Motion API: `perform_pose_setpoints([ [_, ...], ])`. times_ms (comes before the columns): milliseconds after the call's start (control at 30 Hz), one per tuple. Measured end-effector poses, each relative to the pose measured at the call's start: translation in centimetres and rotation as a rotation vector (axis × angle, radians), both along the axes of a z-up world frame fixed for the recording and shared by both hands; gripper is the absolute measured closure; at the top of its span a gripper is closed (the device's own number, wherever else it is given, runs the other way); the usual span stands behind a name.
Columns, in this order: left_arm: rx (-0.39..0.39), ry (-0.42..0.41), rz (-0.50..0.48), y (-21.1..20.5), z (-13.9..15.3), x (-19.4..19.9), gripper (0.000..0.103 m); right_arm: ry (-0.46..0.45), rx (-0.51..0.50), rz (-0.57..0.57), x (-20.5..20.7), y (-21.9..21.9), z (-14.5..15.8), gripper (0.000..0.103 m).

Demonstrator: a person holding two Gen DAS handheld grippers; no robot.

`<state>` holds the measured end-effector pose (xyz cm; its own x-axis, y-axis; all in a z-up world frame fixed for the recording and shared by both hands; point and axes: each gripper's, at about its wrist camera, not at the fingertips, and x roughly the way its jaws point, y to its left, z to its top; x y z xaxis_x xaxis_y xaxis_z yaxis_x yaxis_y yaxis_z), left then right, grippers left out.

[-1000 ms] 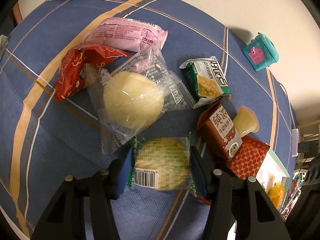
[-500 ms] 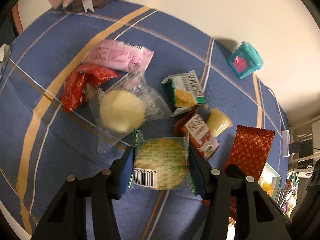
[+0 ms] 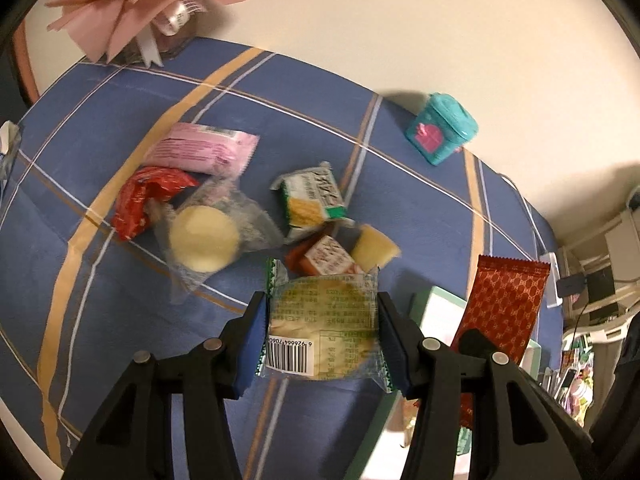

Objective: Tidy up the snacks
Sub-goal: 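Carry cracker pack and red wafer bar into the tray and release both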

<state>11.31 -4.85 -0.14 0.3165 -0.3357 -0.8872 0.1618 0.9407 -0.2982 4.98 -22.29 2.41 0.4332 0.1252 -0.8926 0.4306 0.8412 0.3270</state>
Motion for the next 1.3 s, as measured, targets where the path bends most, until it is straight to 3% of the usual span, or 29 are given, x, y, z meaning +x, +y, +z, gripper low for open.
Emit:
perform_pose_setpoints([
  [700, 0.027, -0.023, -0.354, -13.1, 0.6, -7.4, 0.048, 0.054, -0.086, -0.218, -6.7, -10.3, 1.1, 0.090],
  [933, 0.053, -0.015, -0.397, -14.9, -0.3, -8.6, 0.048, 0.080, -0.090, -0.212, -7.8, -11.6, 0.6, 0.090],
  [1300, 0.126, 0.038, -0.441, -16.5, -3.2, -9.5, 0.047, 0.165, -0.047, -0.155, -7.1, -10.9, -3.1, 0.090],
])
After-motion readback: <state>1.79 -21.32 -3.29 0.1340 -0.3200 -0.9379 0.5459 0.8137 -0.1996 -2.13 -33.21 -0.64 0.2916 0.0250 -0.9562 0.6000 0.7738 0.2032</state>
